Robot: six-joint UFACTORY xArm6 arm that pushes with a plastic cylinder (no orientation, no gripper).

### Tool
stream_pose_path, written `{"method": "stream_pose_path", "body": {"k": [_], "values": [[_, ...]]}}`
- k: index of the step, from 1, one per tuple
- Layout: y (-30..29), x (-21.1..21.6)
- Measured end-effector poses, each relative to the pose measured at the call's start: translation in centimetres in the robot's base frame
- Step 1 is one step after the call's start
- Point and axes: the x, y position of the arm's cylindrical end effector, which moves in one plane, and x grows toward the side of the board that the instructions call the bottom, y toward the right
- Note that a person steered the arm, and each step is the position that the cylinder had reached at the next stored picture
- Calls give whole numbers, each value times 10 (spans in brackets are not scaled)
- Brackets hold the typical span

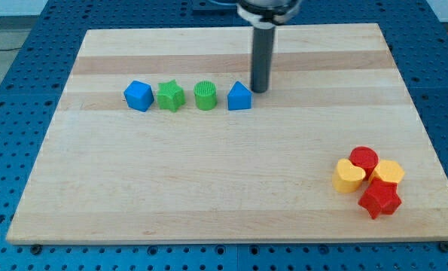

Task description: Move the blue triangle to the left of the red star

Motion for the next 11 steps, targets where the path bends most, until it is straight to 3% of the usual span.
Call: {"method": "stream_pose_path", "body": {"k": [2, 5, 9, 11], "values": [[-32, 52], [-101, 86], [-109, 195], [-121, 227]]}}
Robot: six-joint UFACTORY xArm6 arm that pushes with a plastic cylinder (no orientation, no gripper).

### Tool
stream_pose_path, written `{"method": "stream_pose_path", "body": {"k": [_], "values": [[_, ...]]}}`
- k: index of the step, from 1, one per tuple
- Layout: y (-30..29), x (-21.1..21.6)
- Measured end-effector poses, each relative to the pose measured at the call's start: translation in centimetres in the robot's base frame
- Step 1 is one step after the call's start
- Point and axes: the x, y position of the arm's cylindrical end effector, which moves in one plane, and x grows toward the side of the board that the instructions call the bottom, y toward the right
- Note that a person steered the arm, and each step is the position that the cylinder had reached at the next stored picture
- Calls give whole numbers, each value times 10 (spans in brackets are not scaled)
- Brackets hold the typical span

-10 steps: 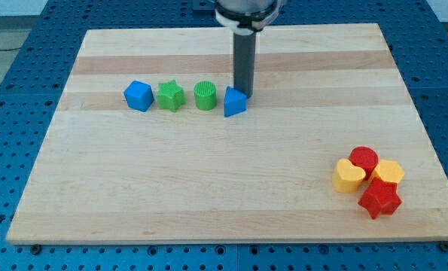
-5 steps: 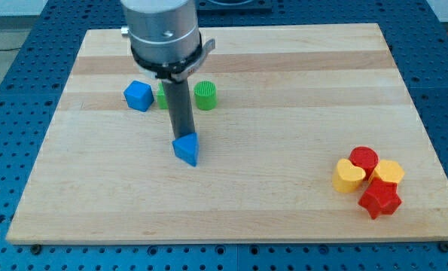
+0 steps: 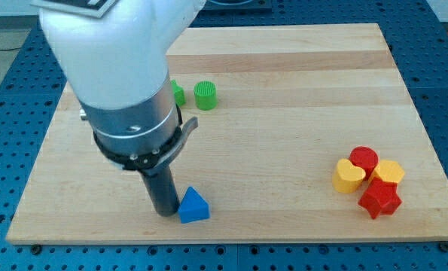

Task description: Move the blue triangle to the left of the red star

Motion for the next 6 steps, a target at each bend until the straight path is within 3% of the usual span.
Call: {"method": "stream_pose_path", "body": {"k": [3, 6], "values": [[57, -16], [165, -26]]}}
